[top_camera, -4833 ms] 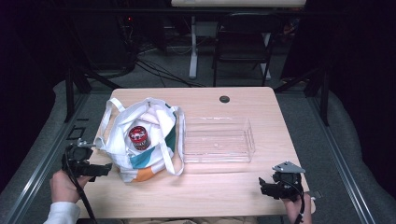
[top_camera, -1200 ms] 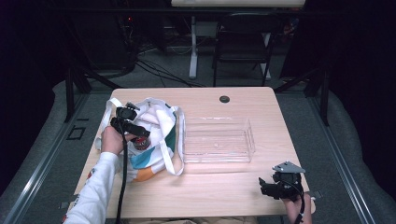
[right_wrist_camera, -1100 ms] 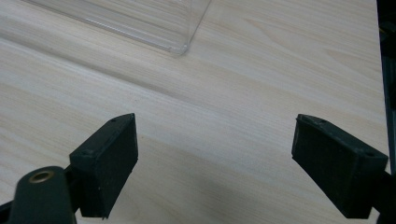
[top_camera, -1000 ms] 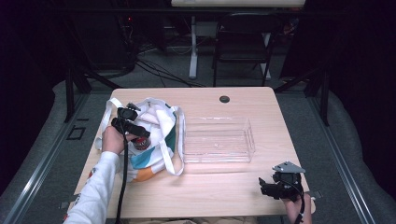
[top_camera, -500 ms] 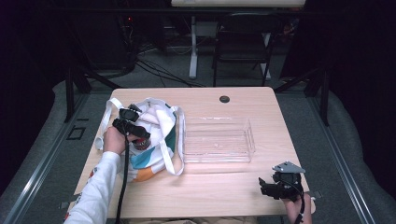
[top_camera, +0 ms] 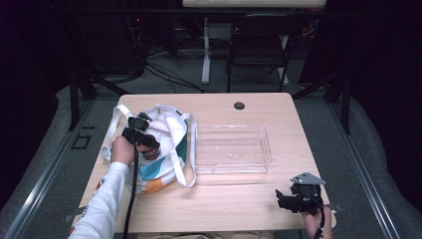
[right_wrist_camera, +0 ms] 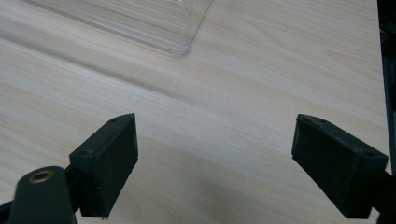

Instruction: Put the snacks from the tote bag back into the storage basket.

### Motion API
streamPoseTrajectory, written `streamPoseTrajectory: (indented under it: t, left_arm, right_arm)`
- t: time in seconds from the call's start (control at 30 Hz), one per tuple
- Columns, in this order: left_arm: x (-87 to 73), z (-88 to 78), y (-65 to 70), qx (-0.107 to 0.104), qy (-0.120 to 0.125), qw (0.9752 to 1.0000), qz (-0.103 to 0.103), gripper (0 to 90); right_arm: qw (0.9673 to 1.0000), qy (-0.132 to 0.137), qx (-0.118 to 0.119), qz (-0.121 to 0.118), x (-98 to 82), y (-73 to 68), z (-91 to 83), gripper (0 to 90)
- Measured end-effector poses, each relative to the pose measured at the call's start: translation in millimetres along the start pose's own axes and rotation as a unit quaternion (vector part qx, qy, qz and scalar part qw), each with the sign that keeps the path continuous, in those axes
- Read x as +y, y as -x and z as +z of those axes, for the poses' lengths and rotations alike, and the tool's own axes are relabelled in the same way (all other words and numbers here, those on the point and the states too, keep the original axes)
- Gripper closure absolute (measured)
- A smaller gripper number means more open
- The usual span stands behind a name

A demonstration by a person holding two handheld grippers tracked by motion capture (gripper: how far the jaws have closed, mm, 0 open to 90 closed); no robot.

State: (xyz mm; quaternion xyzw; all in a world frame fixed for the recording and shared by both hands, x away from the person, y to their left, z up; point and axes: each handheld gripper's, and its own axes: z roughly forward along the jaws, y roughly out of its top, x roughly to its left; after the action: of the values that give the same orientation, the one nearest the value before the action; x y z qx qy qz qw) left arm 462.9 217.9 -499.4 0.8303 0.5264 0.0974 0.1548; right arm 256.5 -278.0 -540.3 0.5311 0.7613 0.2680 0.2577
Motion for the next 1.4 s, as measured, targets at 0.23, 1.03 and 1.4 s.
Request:
streamPoseTrajectory:
  t: [0.23,1.03,1.4]
  left_arm:
    - [-0.1,2.8,1.9,0.001,-0.005,1.0,0.004,16.5]
    - [-2.5,2.7,3.5,0.006,-0.002,0.9999,0.013,25.5]
    - [-2.7,-1.1,4.2,0.005,-0.001,0.9998,0.018,25.7]
  right_arm:
    - [1.0,0.0,0.0,0.0,0.0,0.0,0.0,14.0]
    - [1.0,0.001,0.0,0.0,0.0,0.2,-0.3,14.0]
    - [1.0,0.0,0.0,-0.001,0.0,0.5,-0.5,14.0]
